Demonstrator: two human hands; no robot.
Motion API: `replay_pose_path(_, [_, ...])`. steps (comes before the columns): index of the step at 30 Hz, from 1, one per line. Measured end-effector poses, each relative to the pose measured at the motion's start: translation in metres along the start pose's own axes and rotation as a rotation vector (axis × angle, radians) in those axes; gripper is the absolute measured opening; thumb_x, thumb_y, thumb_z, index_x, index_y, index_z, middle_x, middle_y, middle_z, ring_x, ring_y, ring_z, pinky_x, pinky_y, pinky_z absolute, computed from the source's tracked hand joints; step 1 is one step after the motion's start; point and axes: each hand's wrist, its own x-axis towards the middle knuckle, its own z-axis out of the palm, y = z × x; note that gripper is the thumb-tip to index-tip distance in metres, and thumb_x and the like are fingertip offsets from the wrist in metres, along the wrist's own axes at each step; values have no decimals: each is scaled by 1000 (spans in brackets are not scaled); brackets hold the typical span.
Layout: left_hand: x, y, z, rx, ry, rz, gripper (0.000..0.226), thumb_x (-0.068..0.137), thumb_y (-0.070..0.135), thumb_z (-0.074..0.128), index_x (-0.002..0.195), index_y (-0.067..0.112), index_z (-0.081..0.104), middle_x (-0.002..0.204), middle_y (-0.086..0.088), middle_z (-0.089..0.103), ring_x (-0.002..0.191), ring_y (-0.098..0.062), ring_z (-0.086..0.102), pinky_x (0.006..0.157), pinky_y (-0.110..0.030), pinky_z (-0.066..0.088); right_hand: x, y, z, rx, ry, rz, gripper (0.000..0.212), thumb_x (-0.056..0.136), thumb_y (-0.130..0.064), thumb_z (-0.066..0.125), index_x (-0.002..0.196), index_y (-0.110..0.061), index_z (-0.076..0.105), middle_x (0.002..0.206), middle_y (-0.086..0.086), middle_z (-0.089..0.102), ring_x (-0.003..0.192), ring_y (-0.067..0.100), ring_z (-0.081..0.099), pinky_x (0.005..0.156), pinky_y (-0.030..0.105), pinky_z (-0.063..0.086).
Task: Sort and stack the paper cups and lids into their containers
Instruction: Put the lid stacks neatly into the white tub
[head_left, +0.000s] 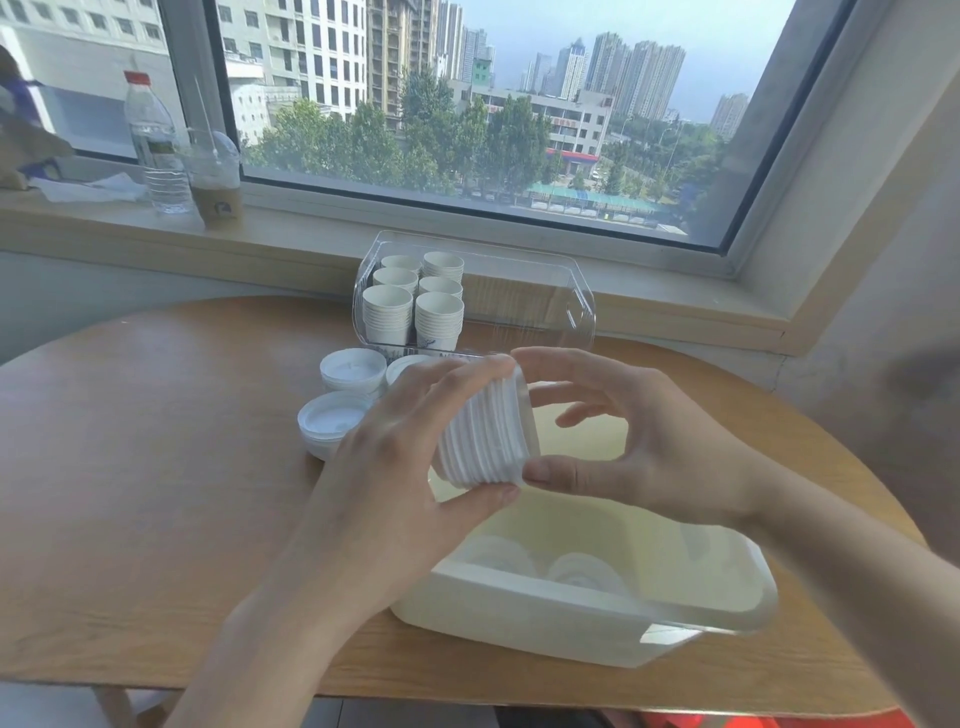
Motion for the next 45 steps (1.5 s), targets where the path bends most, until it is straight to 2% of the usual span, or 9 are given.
replay_pose_path(12, [-7, 2, -3, -14, -15, 36, 80, 81, 61, 79, 152, 51, 44, 149, 23, 49, 138, -1, 48, 100, -16, 39, -3, 8, 11, 25, 21, -49, 78, 78, -46, 86, 148, -31, 54, 136, -23, 66, 123, 5, 65, 93, 33, 55])
replay_pose_path(17, [-14, 10, -7, 31, 15, -3, 80, 80, 55, 80, 149, 56, 41, 148, 29, 44, 133, 12, 42, 91, -5, 37, 1, 19, 12, -22, 20, 98, 53, 96, -44, 67, 146, -31, 57, 134, -19, 66, 118, -5, 65, 94, 26, 54])
replay_pose_path(19, [-16, 13, -8, 37, 34, -20, 79, 80, 51, 81, 149, 54, 42, 147, 28, 44, 131, 12, 42, 90, -6, 36, 4, 24, 13, -188, -98, 178, 37, 104, -36, 61, 141, -34, 61, 129, -22, 67, 110, -9, 64, 90, 16, 50])
replay_pose_path(24, [-19, 17, -11, 4, 39, -43, 78, 80, 41, 83, 149, 46, 46, 147, 15, 48, 134, -7, 49, 101, -11, 37, -3, 33, 31, -485, -611, 277, 35, 110, -37, 49, 143, -43, 58, 131, -19, 61, 100, -5, 53, 92, 20, 37])
replay_pose_path(27, [-19, 17, -10, 3, 32, -40, 78, 80, 41, 82, 149, 45, 46, 148, 15, 47, 135, -4, 47, 105, -3, 31, -5, 35, 40, -505, -730, 301, 36, 111, -34, 44, 144, -39, 58, 139, -14, 61, 123, 11, 55, 103, 26, 39])
replay_pose_path(30, [-19, 17, -10, 9, 35, -42, 79, 79, 41, 83, 149, 48, 45, 148, 18, 47, 134, 2, 45, 101, -7, 34, -5, 36, 41, -523, -746, 309, 36, 111, -31, 43, 143, -34, 61, 140, -11, 62, 126, 14, 55, 106, 27, 40])
replay_pose_path(34, [-18, 17, -10, 5, 33, -40, 79, 79, 42, 82, 148, 47, 45, 147, 18, 47, 133, -2, 47, 99, -10, 35, -5, 33, 37, -531, -628, 289, 31, 109, -34, 50, 132, -32, 70, 127, -14, 71, 115, 11, 59, 99, 27, 44])
replay_pose_path(40, [-17, 17, -10, -4, 24, -60, 79, 78, 42, 83, 147, 49, 45, 147, 19, 47, 131, 0, 47, 98, -16, 35, -1, 36, 19, -626, -137, 296, 5, 93, -34, 71, 90, -38, 71, 81, -24, 66, 87, 4, 63, 88, 34, 54])
replay_pose_path(45, [-15, 15, -9, -7, 24, -66, 80, 78, 42, 84, 147, 49, 45, 147, 20, 48, 134, -2, 48, 96, -18, 37, -7, 45, -7, -476, 248, 235, 20, 89, -21, 76, 79, -36, 68, 76, -26, 68, 73, -3, 66, 65, 8, 42])
